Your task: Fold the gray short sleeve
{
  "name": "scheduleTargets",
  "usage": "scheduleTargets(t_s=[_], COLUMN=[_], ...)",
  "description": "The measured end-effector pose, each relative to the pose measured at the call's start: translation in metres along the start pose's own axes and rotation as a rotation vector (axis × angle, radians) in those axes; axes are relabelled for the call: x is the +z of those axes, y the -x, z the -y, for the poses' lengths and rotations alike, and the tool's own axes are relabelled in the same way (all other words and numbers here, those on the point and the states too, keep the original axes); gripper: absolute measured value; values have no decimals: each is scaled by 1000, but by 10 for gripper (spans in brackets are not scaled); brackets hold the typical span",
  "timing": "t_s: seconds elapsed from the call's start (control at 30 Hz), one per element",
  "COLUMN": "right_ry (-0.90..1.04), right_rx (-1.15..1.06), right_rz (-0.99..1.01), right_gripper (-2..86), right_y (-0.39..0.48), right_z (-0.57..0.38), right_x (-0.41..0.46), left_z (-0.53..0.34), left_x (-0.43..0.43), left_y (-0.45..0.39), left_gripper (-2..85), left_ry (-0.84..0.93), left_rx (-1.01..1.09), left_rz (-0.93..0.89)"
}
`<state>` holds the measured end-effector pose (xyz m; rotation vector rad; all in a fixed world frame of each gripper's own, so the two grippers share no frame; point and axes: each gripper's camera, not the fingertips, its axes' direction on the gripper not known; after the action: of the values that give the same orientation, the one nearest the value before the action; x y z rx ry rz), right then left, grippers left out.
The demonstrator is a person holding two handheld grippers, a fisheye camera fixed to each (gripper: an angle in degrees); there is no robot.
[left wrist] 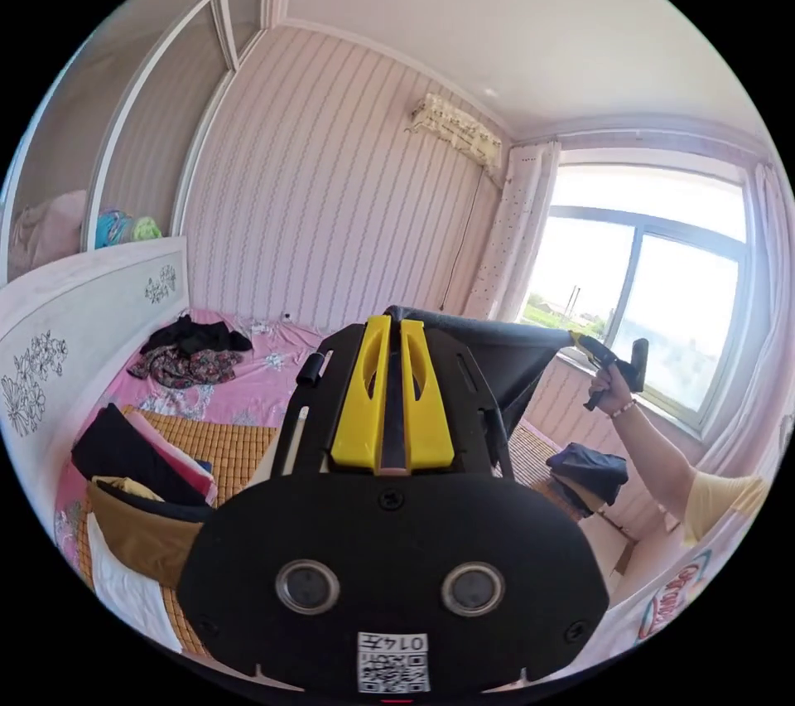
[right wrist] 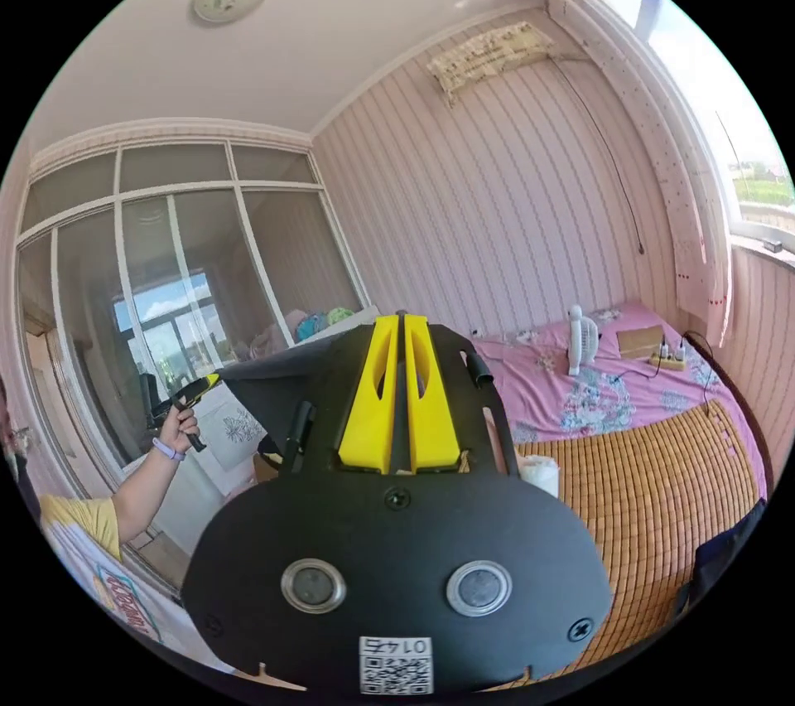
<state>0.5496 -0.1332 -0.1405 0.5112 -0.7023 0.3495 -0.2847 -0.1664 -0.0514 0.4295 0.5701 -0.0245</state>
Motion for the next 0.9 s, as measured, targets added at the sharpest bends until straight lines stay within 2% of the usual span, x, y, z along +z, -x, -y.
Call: scheduleTargets(t_s=[0.1, 0.23, 0.37, 0.6, 0.67, 0.9], right_ry=[8, 224, 456, 713, 786, 919], right_rx=[-35, -38, 153, 429, 500, 514], right_rz=[13, -93, -192, -293, -288, -270], right_gripper=[4, 5, 5, 5, 5, 5], right_y=[-4, -38, -94, -153, -165, -172], right_z=[-18, -99, -205, -324, -348, -372], right_x=[-6, 3, 23, 39, 37, 22], left_z=[-30, -106, -221, -375, -394, -426], left_x=[20, 64, 122, 184, 188, 191], left_y=[4, 30, 61, 97, 100, 103], left_gripper=[-5, -4, -3, 2, 4, 12], left_ry=[112, 316, 553, 900, 948, 1129], left_rx=[37, -24, -167, -419, -447, -431], left_rz=[14, 4, 2, 32, 9, -33])
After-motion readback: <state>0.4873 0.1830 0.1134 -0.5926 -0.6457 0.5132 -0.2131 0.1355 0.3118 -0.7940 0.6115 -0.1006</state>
